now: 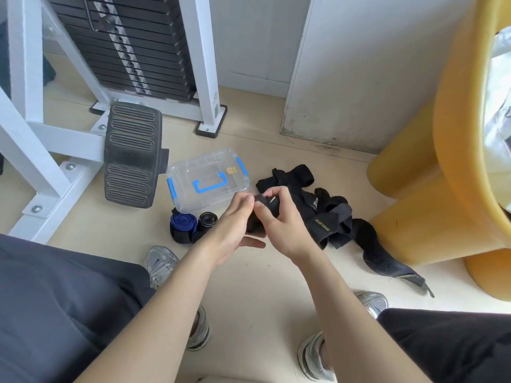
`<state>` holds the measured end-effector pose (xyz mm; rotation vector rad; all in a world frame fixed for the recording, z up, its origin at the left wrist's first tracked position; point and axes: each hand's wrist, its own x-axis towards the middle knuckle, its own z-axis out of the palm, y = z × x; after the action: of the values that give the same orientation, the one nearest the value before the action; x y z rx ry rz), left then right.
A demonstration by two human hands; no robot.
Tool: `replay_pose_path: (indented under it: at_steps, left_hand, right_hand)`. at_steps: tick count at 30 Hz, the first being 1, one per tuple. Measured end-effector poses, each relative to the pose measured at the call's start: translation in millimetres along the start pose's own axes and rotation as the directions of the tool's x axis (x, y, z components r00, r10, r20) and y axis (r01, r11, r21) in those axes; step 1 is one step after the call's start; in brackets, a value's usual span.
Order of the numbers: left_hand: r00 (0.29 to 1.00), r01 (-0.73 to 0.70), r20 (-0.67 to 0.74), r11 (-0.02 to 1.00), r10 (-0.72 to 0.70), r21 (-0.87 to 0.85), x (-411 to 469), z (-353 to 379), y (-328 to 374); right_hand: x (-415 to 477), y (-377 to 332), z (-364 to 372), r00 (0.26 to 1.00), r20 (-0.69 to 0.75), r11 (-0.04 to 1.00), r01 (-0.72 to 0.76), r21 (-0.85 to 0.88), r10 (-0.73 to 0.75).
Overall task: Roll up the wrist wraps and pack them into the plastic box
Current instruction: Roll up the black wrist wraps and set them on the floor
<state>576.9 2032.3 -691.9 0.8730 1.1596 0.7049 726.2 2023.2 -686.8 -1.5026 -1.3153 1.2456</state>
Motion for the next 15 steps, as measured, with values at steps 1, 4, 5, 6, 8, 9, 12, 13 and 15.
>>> replay_pose_path:
  at_steps: [1, 4, 5, 6, 8, 9, 12, 13, 15]
  left_hand:
    - [1.000, -0.022, -0.020, 0.999, 0.021, -0.043, 0.8, 0.7, 0.0]
    - [0.996, -0.076, -0.056, 0.991, 0.070, -0.112, 3.0, 1.0, 0.1]
    - [0.995, -0.086, -0.055, 0.992, 0.081, -0.095, 3.6, 2.2, 0.1]
    - [0.994, -0.097, -0.052, 0.993, 0.094, -0.063, 4.0, 4.5, -0.8]
    - [0.990, -0.119, -0.072, 0.993, 0.119, 0.002, 4.4, 11.3, -3.4]
    - [0.988, -0.125, -0.094, 0.992, 0.126, 0.020, 4.3, 14.2, -4.6]
    - [0.980, -0.134, -0.138, 0.989, 0.142, 0.064, 2.7, 14.5, -12.0]
    - [0.982, -0.128, -0.126, 0.988, 0.138, 0.083, 2.8, 11.5, -14.1]
    - [0.990, -0.099, -0.090, 0.989, 0.109, 0.111, 3.6, 1.4, -16.1]
  right_hand:
    - [-0.4, -1.4, 1.9, 1.000, -0.019, 1.000, 0.022, 0.016, -0.022]
    - [1.1, -5.5, 3.3, 0.997, -0.052, 0.997, 0.060, 0.050, -0.057]
    - [1.7, -5.8, 2.6, 0.996, -0.066, 0.997, 0.059, 0.056, -0.056]
    - [2.5, -5.7, 1.7, 0.995, -0.090, 0.997, 0.056, 0.058, -0.051]
    - [4.1, -2.3, 1.0, 0.990, -0.133, 0.998, 0.043, 0.037, -0.038]
    - [5.0, 0.1, 0.8, 0.991, -0.129, 1.000, 0.019, 0.016, -0.017]
    - [7.7, 10.5, -3.2, 0.989, 0.013, 0.989, -0.150, -0.012, 0.150]
    - [8.7, 14.9, -5.1, 0.981, 0.066, 0.983, -0.185, 0.003, 0.184]
    - [10.2, 22.4, -9.4, 0.981, 0.095, 0.985, -0.172, 0.008, 0.170]
